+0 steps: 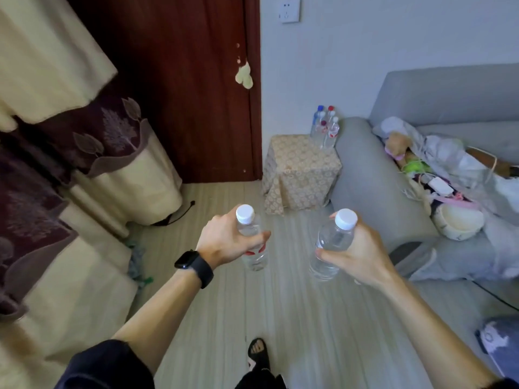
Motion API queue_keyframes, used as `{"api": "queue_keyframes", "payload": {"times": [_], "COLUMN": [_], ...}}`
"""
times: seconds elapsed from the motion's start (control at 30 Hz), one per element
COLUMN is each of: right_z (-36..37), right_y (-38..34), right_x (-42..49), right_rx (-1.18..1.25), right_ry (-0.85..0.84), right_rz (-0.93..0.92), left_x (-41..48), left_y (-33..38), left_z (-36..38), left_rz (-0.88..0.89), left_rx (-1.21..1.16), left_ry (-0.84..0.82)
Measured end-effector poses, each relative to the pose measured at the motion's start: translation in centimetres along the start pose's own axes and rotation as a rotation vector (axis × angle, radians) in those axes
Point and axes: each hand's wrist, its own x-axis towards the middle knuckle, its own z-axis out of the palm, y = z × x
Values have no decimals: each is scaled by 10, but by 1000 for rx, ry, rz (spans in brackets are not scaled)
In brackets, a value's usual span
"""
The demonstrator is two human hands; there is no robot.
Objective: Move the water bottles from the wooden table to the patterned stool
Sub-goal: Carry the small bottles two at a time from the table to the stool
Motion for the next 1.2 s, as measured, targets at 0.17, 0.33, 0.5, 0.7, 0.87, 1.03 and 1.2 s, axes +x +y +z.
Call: {"api": "queue_keyframes", "payload": {"times": [0.17, 0.33, 0.5, 0.7, 0.87, 1.03, 1.2], "right_z": [-15, -39, -68, -112, -122, -108, -94], "right_y": [20, 55, 102, 134, 151, 165, 173], "right_x": [94, 187, 299, 426, 523, 613, 687], "right_rx": [40, 90, 54, 37, 37, 18, 46], "right_ry": [78, 125, 115, 75, 44, -26, -43], "right_rz": [84, 154, 180, 203, 211, 200, 192], "left_x": [124, 240, 356, 468, 555, 645, 729], "left_y": [18, 46, 74, 111, 113, 100, 91], "left_z": [5, 32, 71, 96, 110, 132, 158], "left_rz": [51, 88, 69, -9, -71, -98, -148], "left_rx": [4, 24, 38, -32, -89, -120, -189], "left_ry": [-62, -129, -188, -240, -273, -301, -368]}}
